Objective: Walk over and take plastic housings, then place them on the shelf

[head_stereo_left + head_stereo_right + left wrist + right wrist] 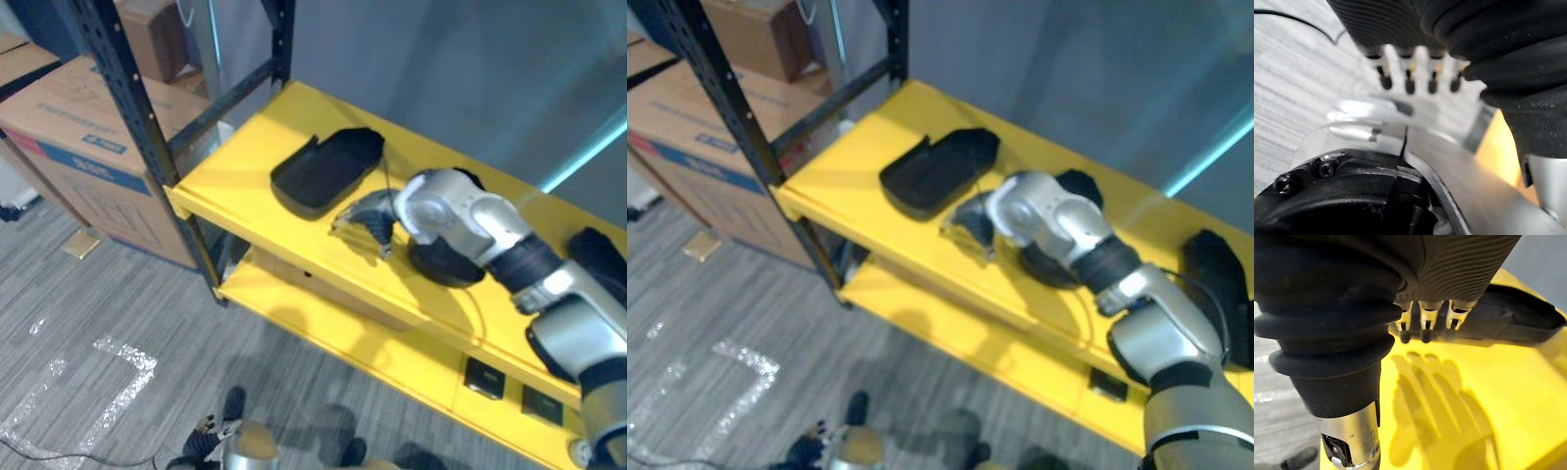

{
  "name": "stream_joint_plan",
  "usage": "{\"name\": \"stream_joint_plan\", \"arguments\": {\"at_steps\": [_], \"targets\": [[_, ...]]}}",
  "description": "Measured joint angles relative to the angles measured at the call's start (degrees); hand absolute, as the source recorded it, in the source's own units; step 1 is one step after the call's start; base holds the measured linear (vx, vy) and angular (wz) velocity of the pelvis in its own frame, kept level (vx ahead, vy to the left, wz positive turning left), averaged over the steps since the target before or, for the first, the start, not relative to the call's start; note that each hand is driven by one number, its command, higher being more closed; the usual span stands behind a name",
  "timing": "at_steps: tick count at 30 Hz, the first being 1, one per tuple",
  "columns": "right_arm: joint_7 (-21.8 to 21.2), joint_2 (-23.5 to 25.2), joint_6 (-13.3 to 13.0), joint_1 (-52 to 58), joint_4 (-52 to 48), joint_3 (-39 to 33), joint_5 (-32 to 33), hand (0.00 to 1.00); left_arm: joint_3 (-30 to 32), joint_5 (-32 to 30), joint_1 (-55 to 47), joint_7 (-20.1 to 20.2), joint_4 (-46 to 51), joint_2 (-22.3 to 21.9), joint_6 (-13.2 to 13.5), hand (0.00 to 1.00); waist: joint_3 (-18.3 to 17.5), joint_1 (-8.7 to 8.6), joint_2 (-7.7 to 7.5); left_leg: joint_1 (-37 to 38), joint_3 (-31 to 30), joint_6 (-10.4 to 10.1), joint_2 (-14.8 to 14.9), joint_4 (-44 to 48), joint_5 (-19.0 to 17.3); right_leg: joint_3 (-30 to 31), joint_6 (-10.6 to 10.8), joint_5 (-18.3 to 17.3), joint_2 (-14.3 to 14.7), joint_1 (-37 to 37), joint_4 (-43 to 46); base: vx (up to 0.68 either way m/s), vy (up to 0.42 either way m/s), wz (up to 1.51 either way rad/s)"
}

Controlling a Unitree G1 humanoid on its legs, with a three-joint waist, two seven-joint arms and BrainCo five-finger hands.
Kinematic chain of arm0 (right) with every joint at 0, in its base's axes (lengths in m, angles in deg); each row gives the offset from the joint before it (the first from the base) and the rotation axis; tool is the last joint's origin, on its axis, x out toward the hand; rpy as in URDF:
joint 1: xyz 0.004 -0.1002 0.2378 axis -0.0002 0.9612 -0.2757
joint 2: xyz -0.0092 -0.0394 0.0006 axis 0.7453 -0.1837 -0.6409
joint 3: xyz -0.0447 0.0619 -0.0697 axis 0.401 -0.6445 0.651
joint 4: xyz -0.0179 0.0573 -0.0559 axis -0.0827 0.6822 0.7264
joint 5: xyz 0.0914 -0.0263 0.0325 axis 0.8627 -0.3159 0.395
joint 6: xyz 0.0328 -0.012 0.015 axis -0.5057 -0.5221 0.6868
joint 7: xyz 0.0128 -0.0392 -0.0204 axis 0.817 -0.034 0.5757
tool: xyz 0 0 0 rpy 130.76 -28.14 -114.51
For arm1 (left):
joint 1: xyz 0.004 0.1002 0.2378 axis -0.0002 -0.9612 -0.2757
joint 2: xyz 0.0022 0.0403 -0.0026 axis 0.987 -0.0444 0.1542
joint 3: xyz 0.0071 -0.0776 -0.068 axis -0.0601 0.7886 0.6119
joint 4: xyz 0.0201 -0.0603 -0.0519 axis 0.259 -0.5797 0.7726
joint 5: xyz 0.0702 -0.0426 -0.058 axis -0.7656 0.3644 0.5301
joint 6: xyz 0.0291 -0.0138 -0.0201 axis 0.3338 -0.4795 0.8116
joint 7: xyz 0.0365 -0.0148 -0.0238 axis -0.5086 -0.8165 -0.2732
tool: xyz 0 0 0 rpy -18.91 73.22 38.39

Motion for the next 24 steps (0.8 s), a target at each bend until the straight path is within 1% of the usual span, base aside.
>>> {"name": "stream_joint_plan", "arguments": {"at_steps": [2,3,6,9,10,11,12,14,17,18,20,22,24], "targets": [[1.33,-0.02,-0.49,0.00,0.59,0.02,-0.01,0.00,0.00,0.00,-0.01,0.00,-0.01,0.00,-0.03,0.00,-0.07,-0.04,0.00,0.00,0.06,0.00,0.00,0.00,0.00,0.04,-0.01,0.02,0.00,-0.02,0.00,0.00,0.000,0.00],[2.73,-0.02,-0.49,0.00,0.80,0.02,-0.04,0.00,0.00,0.00,-0.03,0.00,-0.02,0.00,-0.05,0.00,-0.13,-0.06,-0.01,0.01,0.11,0.00,0.01,0.00,0.00,0.08,-0.03,0.04,0.00,-0.03,0.00,0.00,0.000,0.00],[9.53,-0.09,0.09,0.03,1.18,0.04,-0.48,0.00,-0.02,0.01,-0.11,-0.02,-0.16,0.00,-0.10,0.00,-0.58,-0.07,-0.02,0.12,0.39,0.00,0.01,0.00,0.00,0.30,-0.06,0.09,-0.01,-0.08,-0.04,0.00,0.000,-0.02],[20.97,-0.24,3.85,0.07,1.00,-0.41,-2.31,0.00,-0.01,0.16,-0.11,-0.25,-0.66,0.00,0.19,0.00,-0.77,-0.12,0.01,0.25,0.92,0.00,0.06,-0.01,0.00,0.88,-0.07,0.19,0.00,-0.24,-0.04,0.00,0.000,-0.08],[25.03,-0.24,5.39,0.52,0.07,-2.25,-2.25,0.00,-0.02,0.83,-0.09,-0.46,-0.98,0.00,0.47,0.00,-0.77,-0.12,0.01,0.25,1.29,0.00,0.07,-0.01,0.00,1.30,-0.08,0.35,-0.01,-0.51,-0.05,-0.01,0.002,-0.13],[27.97,-0.25,6.80,1.73,-2.29,-5.29,-2.04,0.00,0.00,1.82,-0.10,-0.69,-1.45,0.02,0.54,0.00,-0.77,-0.29,0.01,0.25,1.45,0.00,0.06,-0.01,0.00,1.46,-0.11,0.47,-0.04,-0.62,-0.04,-0.01,0.002,-0.10],[29.08,-0.25,7.47,2.30,-3.62,-6.65,-1.89,0.00,0.00,1.89,-0.14,-0.85,-1.56,0.02,0.55,0.00,-0.77,-0.49,0.01,0.25,1.47,0.00,0.06,-0.01,0.00,1.47,-0.10,0.47,-0.04,-0.62,-0.04,-0.01,0.000,-0.04],[32.08,-0.22,9.56,3.56,-8.42,-9.59,0.51,0.00,0.00,2.29,-0.71,-1.21,-1.71,-0.01,0.85,0.00,-0.92,-1.45,0.17,0.37,1.51,0.00,0.06,-0.01,0.00,1.53,-0.12,0.49,-0.04,-0.57,-0.02,0.00,0.000,0.00],[32.22,0.07,10.83,5.47,-11.56,-10.45,1.86,0.00,-0.02,2.32,-0.87,-1.31,-2.58,-0.34,1.44,0.00,-1.51,-1.61,0.60,0.91,1.65,0.00,0.06,0.00,0.00,1.63,-0.12,0.52,-0.05,-0.15,-0.05,-0.01,-0.002,-0.01],[31.82,0.56,11.73,6.84,-12.35,-10.46,1.95,0.00,-0.01,2.37,-0.89,-1.66,-3.53,-0.56,1.93,0.00,-1.91,-1.60,0.92,1.27,1.74,0.00,0.07,-0.02,-0.02,1.69,-0.11,0.51,-0.05,0.04,-0.06,0.00,0.000,0.00],[30.41,1.59,12.52,8.09,-12.53,-10.44,2.36,0.00,-0.01,2.99,-1.06,-2.38,-4.00,-0.81,1.94,0.00,-2.37,-1.60,1.45,1.28,1.75,-0.01,0.08,-0.03,-0.04,1.70,-0.11,0.50,-0.05,0.00,-0.04,-0.04,-0.004,-0.02],[27.81,3.42,14.29,9.13,-12.36,-9.23,2.93,0.00,0.05,3.51,-1.20,-2.51,-5.18,-1.52,2.22,0.00,-2.72,-1.59,2.11,1.35,1.71,-0.01,0.13,-0.04,-0.03,1.69,-0.11,0.50,-0.05,0.02,0.03,-0.05,-0.002,-0.01],[25.59,5.04,14.85,9.12,-11.56,-7.77,2.93,0.00,0.05,3.51,-1.18,-2.77,-5.84,-1.66,2.72,0.00,-2.82,-1.54,2.29,1.36,1.65,-0.03,0.16,-0.04,0.01,1.67,-0.13,0.49,-0.05,0.04,0.02,-0.04,-0.002,0.00]]}}
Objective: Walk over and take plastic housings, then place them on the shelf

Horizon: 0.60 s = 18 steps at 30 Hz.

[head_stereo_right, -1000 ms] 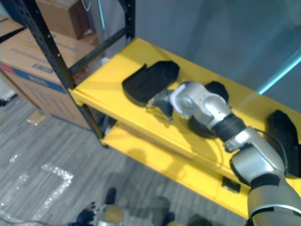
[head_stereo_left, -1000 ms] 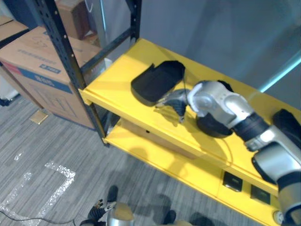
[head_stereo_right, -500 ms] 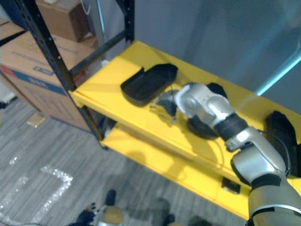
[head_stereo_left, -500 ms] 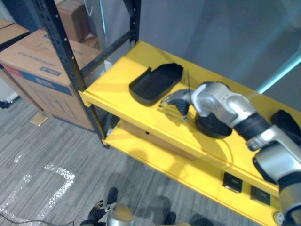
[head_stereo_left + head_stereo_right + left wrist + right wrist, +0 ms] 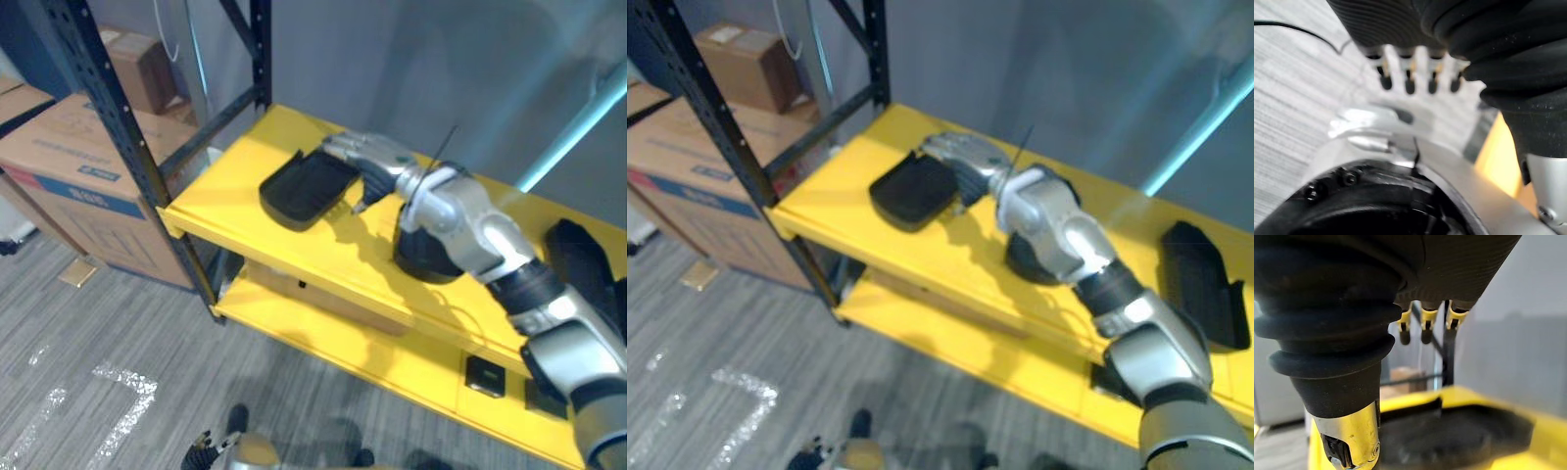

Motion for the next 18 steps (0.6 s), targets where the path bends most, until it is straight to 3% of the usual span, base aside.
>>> {"name": "stream_joint_plan", "arguments": {"at_steps": [7,15,18], "targets": [[-1.69,8.40,3.21,-1.62,14.88,3.82,0.09,0.00,0.03,-0.04,0.11,-0.09,-0.21,-0.02,0.21,0.00,-0.10,1.92,-0.15,-0.12,-1.17,-0.04,-0.06,0.00,0.23,-0.92,0.03,0.03,0.06,0.91,-0.34,-0.02,-0.004,0.07],[2.88,9.87,4.42,-6.26,22.19,3.81,0.59,0.00,0.03,-0.05,0.14,-0.05,-0.21,-0.09,0.17,0.00,0.11,2.31,0.07,-1.23,-3.63,-0.18,-0.13,0.01,0.50,-3.50,0.06,0.07,0.43,1.98,-1.21,0.00,-0.011,0.15],[4.43,10.02,5.04,-7.98,24.34,3.78,0.67,0.00,0.04,-0.05,0.37,-0.04,-0.15,-0.12,0.16,0.00,0.56,3.19,0.57,-1.38,-3.70,-0.17,-0.06,0.01,0.48,-3.56,0.03,0.05,0.56,1.93,-1.33,0.00,-0.004,0.02]]}}
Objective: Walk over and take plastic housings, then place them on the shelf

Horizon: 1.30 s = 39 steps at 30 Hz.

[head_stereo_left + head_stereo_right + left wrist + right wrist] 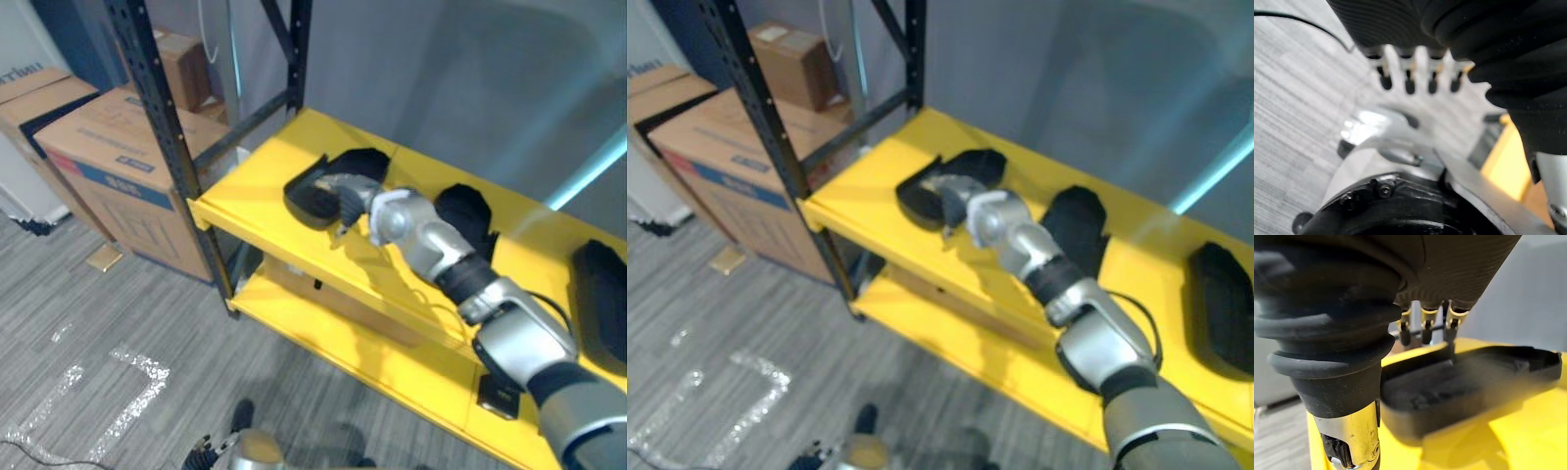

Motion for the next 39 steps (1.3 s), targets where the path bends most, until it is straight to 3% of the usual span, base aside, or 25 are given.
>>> {"name": "stream_joint_plan", "arguments": {"at_steps": [5,11,20,32,39], "targets": [[0.44,0.03,0.38,-1.61,1.94,-0.06,0.00,0.00,0.01,0.01,0.02,0.03,0.09,-0.01,-0.06,0.00,0.26,0.33,0.07,-0.59,-0.24,0.01,-0.04,0.01,0.00,-0.44,0.01,0.01,0.08,-0.02,-0.36,0.00,-0.004,0.03],[-8.04,0.10,-1.92,-2.03,3.87,-0.02,-0.20,0.00,0.06,-0.01,0.66,0.08,0.44,-0.09,-0.94,0.00,1.46,0.72,0.03,-0.51,-0.22,0.01,-0.06,0.02,0.01,-0.48,0.01,0.01,0.09,0.15,-0.46,0.00,0.000,0.00],[-16.72,0.12,-2.48,-4.49,8.05,2.03,-0.49,0.00,-0.04,-0.11,0.96,0.15,1.81,-0.11,-2.80,0.00,2.10,1.38,-0.12,-0.51,-0.09,0.02,-0.05,0.02,-0.01,-0.44,0.01,0.01,0.09,0.09,-0.52,0.00,0.000,0.00],[-21.78,-1.72,-7.30,-6.79,9.64,2.21,-2.40,0.00,0.00,-0.04,1.01,0.12,3.12,0.10,-4.05,0.00,3.41,1.48,-0.54,-0.42,0.26,0.03,0.00,0.01,-0.02,-0.12,0.06,0.06,0.06,-0.10,-0.51,0.00,0.000,0.00],[-24.50,-3.90,-11.64,-6.92,8.95,2.20,-2.48,0.00,0.03,-0.01,1.01,0.03,3.37,0.12,-4.55,0.00,3.43,1.36,-0.59,-0.17,0.81,0.03,0.05,0.01,-0.03,0.30,0.05,0.07,0.07,-0.19,-0.52,0.00,0.000,-0.03]]}}
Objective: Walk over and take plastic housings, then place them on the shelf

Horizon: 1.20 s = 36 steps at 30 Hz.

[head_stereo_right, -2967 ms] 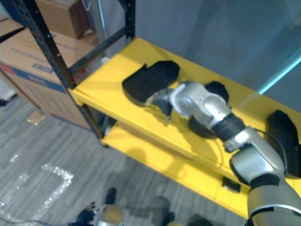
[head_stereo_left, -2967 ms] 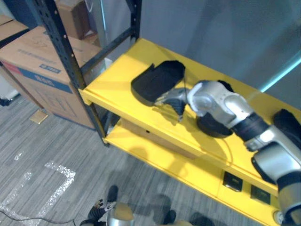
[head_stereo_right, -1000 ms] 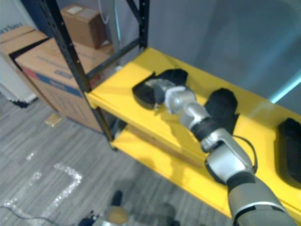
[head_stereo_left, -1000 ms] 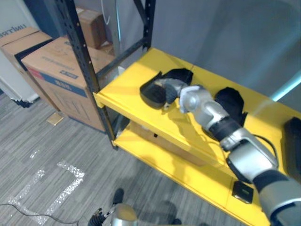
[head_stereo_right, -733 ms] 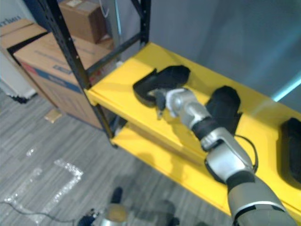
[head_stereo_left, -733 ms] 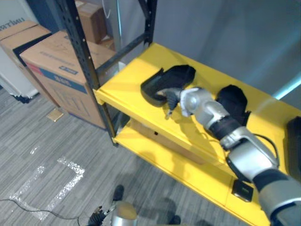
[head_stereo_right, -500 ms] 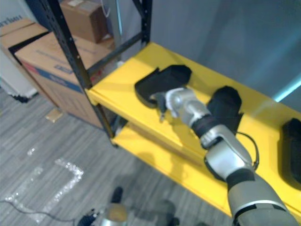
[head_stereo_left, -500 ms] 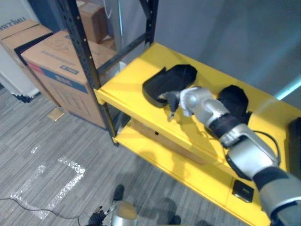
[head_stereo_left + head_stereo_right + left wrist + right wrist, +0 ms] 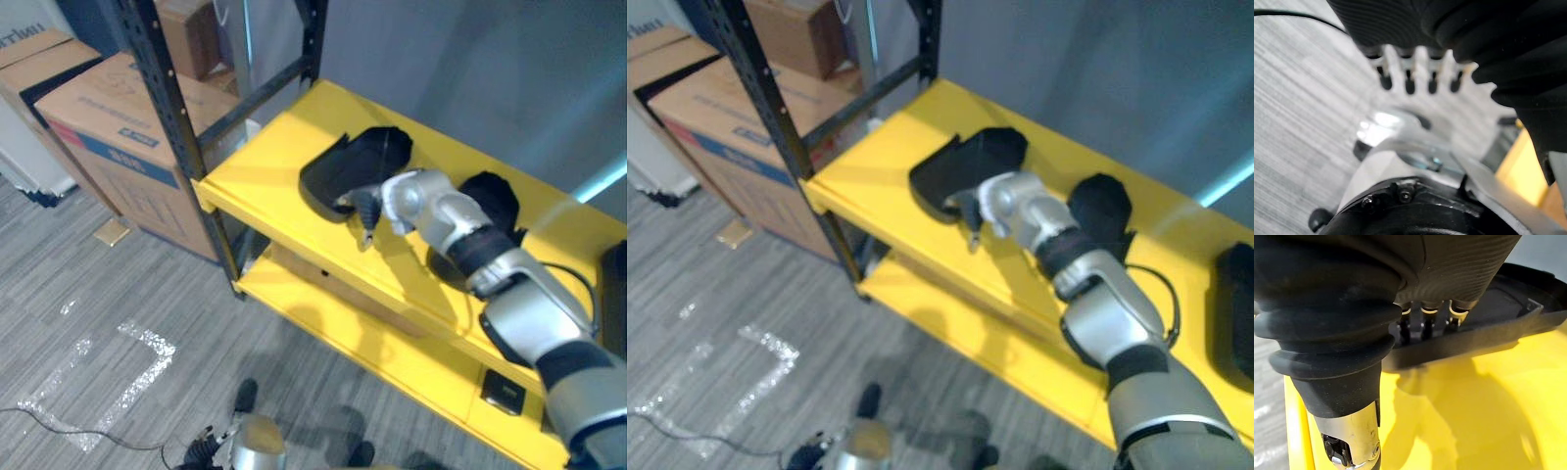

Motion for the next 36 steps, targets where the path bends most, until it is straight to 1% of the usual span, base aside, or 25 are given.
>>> {"name": "stream_joint_plan", "arguments": {"at_steps": [3,6,8,10,12,17,19,22,27,30,31,32,33,34,36], "targets": [[-1.10,-0.05,-1.17,0.01,-0.21,0.01,-0.02,0.00,0.06,-0.01,0.00,0.00,0.00,0.02,-0.19,0.00,0.00,-0.16,-0.01,0.54,0.59,0.16,0.05,-0.01,-0.17,0.49,0.00,0.00,-0.04,0.02,0.01,-0.01,-0.001,-0.09],[-2.48,-0.13,-1.88,0.02,-0.79,0.01,-0.03,0.00,0.43,-0.01,0.00,0.00,0.00,0.04,-0.36,0.00,0.17,-0.76,-0.34,0.54,0.77,0.16,0.09,-0.01,-0.17,0.65,-0.03,0.07,-0.04,-0.10,0.01,-0.01,-0.002,-0.04],[-3.52,-0.46,-2.34,0.12,-1.75,0.00,-0.23,0.00,0.50,-0.01,0.00,-0.02,0.01,0.15,-0.35,0.00,0.29,-1.01,-0.60,0.55,0.86,0.16,0.09,-0.01,-0.17,0.85,-0.01,0.16,-0.04,-0.20,0.01,0.00,0.000,-0.02],[-4.63,-0.92,-3.34,0.32,-3.10,-0.01,-1.01,0.00,0.58,-0.03,0.00,-0.06,0.00,0.20,-0.36,0.00,0.24,-1.22,-0.76,0.58,1.11,0.16,0.09,-0.01,-0.17,1.24,-0.01,0.26,-0.05,-0.29,0.01,0.00,-0.001,-0.05],[-4.97,-1.58,-3.92,1.15,-4.40,-0.01,-1.30,0.00,0.60,-0.07,0.00,-0.08,0.00,0.20,-0.37,0.00,0.20,-1.32,-0.82,0.67,1.18,0.16,0.09,-0.01,-0.17,1.32,-0.01,0.28,-0.04,-0.27,0.01,0.00,-0.002,-0.02],[-5.31,-1.65,-4.09,1.82,-5.05,-0.01,-1.19,0.00,1.15,-0.12,0.00,-0.05,-0.09,0.13,-0.40,0.00,0.02,-1.41,-1.11,1.01,1.90,0.16,0.17,-0.02,-0.17,1.79,-0.09,0.43,-0.06,-0.39,0.01,-0.01,0.001,-0.06],[-5.67,-1.65,-4.19,2.24,-5.23,-0.01,-1.07,0.00,1.60,-0.12,-0.03,-0.06,-0.20,0.21,-0.41,0.00,-0.33,-1.40,-1.64,1.05,2.47,0.18,0.24,-0.03,-0.19,2.38,-0.17,0.56,-0.06,-0.88,0.06,-0.03,0.003,-0.12],[-6.41,-1.67,-4.31,2.93,-5.96,-0.05,-1.08,0.00,1.61,-0.12,0.00,-0.06,-0.58,0.49,-0.39,0.00,-0.60,-1.60,-2.06,1.16,2.65,0.19,0.24,-0.03,-0.19,2.80,-0.19,0.72,-0.07,-0.90,0.07,-0.01,0.002,-0.05],[-5.81,-1.75,-5.15,3.72,-6.74,0.06,-1.09,0.00,1.65,-0.12,0.00,-0.07,-0.71,0.58,-0.39,0.00,-0.73,-1.75,-2.25,1.29,2.66,0.19,0.24,-0.06,-0.18,2.81,-0.19,0.70,-0.10,-0.93,0.11,-0.01,0.000,0.00],[-1.93,-1.76,-5.14,4.02,-6.87,1.20,-1.02,0.00,1.69,-0.11,0.00,-0.07,-0.91,0.61,-0.36,0.00,-0.79,-1.85,-2.36,1.28,2.65,0.19,0.24,-0.06,-0.18,2.81,-0.19,0.70,-0.10,-0.96,0.10,0.00,0.000,0.00],[1.73,-1.76,-4.42,4.40,-7.10,1.54,-0.93,0.00,1.70,-0.12,0.00,-0.08,-1.00,0.68,-0.36,0.00,-0.89,-1.91,-2.50,1.26,2.65,0.19,0.24,-0.07,-0.17,2.81,-0.19,0.70,-0.10,-0.98,0.09,0.00,0.000,0.00],[3.98,-1.76,-3.75,4.61,-7.23,1.62,-0.93,0.00,1.70,-0.11,0.00,-0.08,-1.04,0.71,-0.35,0.00,-0.91,-1.92,-2.54,1.26,2.64,0.19,0.24,-0.07,-0.17,2.81,-0.19,0.70,-0.10,-0.99,0.09,0.00,0.000,0.00],[9.11,-1.76,-2.05,4.71,-7.42,1.66,-0.66,0.00,1.70,-0.09,0.00,-0.11,-1.10,0.72,-0.31,0.00,-0.92,-1.92,-2.55,1.25,2.64,0.18,0.24,-0.07,-0.17,2.82,-0.19,0.70,-0.10,-1.00,0.09,0.00,0.000,0.00],[15.24,-1.76,0.37,4.71,-7.80,1.33,-0.59,0.00,1.70,-0.08,0.00,-0.13,-1.15,0.72,-0.18,0.00,-0.92,-1.96,-2.56,1.22,2.63,0.18,0.24,-0.07,-0.17,2.82,-0.18,0.71,-0.10,-1.02,0.09,0.00,0.000,0.00],[23.64,-1.76,2.53,4.90,-8.88,-1.13,-0.42,0.00,1.70,0.02,0.00,-0.14,-1.27,0.72,0.25,0.00,-0.92,-2.02,-2.56,1.21,2.62,0.18,0.24,-0.07,-0.16,2.83,-0.16,0.75,-0.09,-1.02,0.10,0.00,0.000,0.00]]}}
